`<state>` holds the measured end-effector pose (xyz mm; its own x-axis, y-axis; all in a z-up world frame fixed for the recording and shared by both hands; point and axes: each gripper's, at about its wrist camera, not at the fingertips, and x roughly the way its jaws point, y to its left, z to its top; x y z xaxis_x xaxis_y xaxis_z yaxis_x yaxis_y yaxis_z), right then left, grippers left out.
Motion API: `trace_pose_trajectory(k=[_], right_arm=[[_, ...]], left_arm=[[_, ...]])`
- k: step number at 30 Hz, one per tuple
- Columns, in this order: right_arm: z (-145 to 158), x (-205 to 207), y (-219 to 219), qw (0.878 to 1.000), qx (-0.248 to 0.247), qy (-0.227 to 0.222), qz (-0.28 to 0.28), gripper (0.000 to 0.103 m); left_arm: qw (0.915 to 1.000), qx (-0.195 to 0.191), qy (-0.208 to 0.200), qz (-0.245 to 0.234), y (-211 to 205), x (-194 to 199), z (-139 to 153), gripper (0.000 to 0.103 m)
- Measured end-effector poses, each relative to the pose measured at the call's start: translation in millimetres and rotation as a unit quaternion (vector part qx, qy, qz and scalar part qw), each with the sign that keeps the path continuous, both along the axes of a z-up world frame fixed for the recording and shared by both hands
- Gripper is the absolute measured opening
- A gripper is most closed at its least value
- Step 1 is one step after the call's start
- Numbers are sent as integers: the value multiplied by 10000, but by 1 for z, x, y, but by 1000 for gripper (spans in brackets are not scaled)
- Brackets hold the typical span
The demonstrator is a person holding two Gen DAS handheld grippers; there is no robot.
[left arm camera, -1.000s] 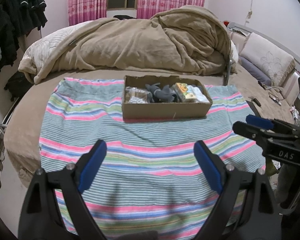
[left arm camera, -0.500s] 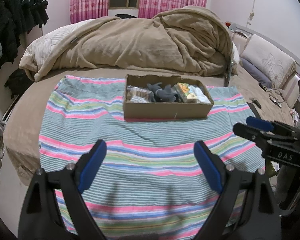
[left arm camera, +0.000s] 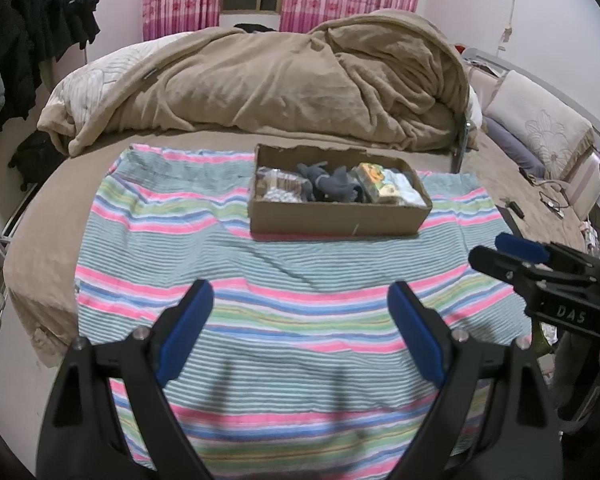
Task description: Organize objects
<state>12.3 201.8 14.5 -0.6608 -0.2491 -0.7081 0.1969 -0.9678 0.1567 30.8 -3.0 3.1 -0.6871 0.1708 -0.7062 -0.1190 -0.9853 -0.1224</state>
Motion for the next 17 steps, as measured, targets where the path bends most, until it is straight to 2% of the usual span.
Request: trace_pose_trajectory(k=[17], right_arm=[[-13, -13, -1, 9999, 64, -116, 22, 66]], left_arm=[[9998, -45, -196, 2, 3, -16, -18, 90]])
